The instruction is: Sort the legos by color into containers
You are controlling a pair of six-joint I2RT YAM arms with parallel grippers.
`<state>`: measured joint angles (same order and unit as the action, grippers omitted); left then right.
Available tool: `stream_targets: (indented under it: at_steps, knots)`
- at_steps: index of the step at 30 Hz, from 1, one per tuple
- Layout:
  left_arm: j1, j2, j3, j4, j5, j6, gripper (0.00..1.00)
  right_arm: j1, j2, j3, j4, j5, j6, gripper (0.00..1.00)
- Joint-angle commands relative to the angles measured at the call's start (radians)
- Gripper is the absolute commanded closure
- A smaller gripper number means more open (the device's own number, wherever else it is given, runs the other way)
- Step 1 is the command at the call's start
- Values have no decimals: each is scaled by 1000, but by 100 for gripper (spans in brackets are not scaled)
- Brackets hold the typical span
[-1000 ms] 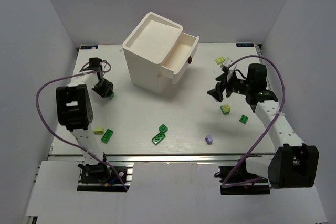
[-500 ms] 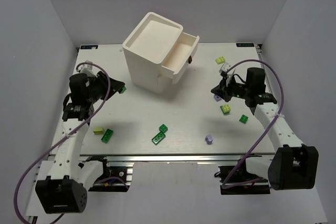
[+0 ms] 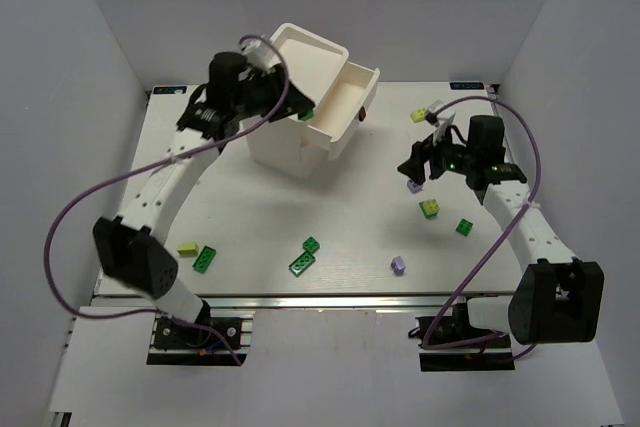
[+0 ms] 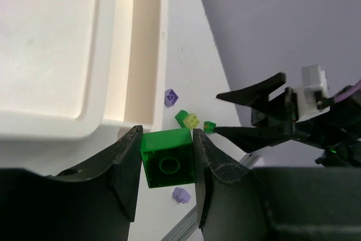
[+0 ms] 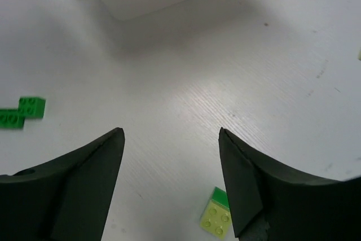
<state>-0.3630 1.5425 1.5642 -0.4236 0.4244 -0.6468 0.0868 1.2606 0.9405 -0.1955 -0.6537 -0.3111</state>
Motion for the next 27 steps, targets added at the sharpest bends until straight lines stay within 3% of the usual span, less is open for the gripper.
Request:
stream_targets:
  at_steps: [1,5,8,9,10,11,14,18,19,20,24,27]
  knots:
    - [-66,132,292,-165,-143,107,100,-7,31,122,-39,170,164,25]
    - [-120,287,503,-271,-211,167,100,-16,20,126,-36,190,201,23]
    - [-148,363,577,-293,-252,190,100,-21,0,100,-9,218,227,21]
    - [-148,376,586,-296,-266,197,95,-21,-1,96,-9,226,236,21]
    - [-160,390,594,-297,-277,202,91,-30,0,96,-12,242,240,13]
    - [-160,412,605,-296,-309,206,87,-30,-1,98,-15,255,247,11]
    - [-180,455,631,-300,-373,214,82,-45,-6,103,-25,256,237,11]
    - [-200,508,692,-317,-400,226,64,-62,-15,104,-25,232,230,11]
    - [-200,515,697,-317,-400,226,52,-68,-15,106,-24,223,230,11]
    - [-211,516,698,-313,-403,226,47,-70,-18,106,-25,217,231,11]
    - [-211,512,697,-307,-409,228,31,-73,-17,107,-48,192,213,11]
    - [-211,495,701,-287,-409,228,25,-111,-1,112,-79,183,221,11]
